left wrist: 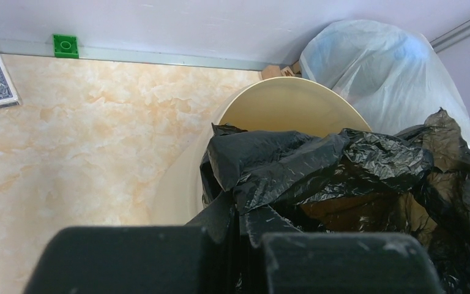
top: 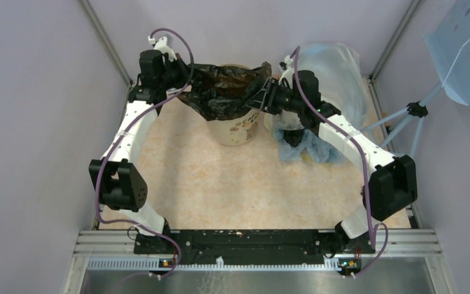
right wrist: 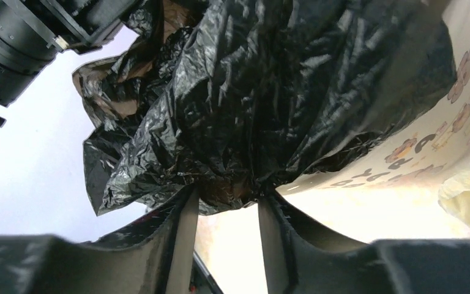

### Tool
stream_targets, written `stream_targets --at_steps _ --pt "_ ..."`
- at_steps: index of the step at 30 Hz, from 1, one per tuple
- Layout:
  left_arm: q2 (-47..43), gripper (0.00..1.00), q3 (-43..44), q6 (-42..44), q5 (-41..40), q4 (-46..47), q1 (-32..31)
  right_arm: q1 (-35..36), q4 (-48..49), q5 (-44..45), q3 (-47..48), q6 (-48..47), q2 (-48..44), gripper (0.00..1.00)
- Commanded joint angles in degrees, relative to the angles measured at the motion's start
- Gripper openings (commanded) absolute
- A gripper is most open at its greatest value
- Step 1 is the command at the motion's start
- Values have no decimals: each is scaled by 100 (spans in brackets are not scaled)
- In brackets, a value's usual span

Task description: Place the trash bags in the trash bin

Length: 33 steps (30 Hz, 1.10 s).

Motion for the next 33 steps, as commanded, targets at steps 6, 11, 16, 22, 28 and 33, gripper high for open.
stream_targets --at_steps 6,11,16,22,28,33 --pt "-246 0 47 -1 20 288 38 58 -85 161 362 -4 -178 11" --pt "-210 0 178 9 -65 233 40 52 -504 189 674 -97 -232 6" --pt "-247 0 357 -24 -284 147 74 53 -897 237 1324 -235 84 0" --pt "-249 0 362 -60 109 273 78 87 -1610 332 2485 -360 1030 0" --pt "-186 0 15 -302 310 493 -88 438 -2767 1331 3771 -741 2032 0" --pt "-85 0 89 -201 176 512 -348 461 -2820 1237 4175 -710 2580 0"
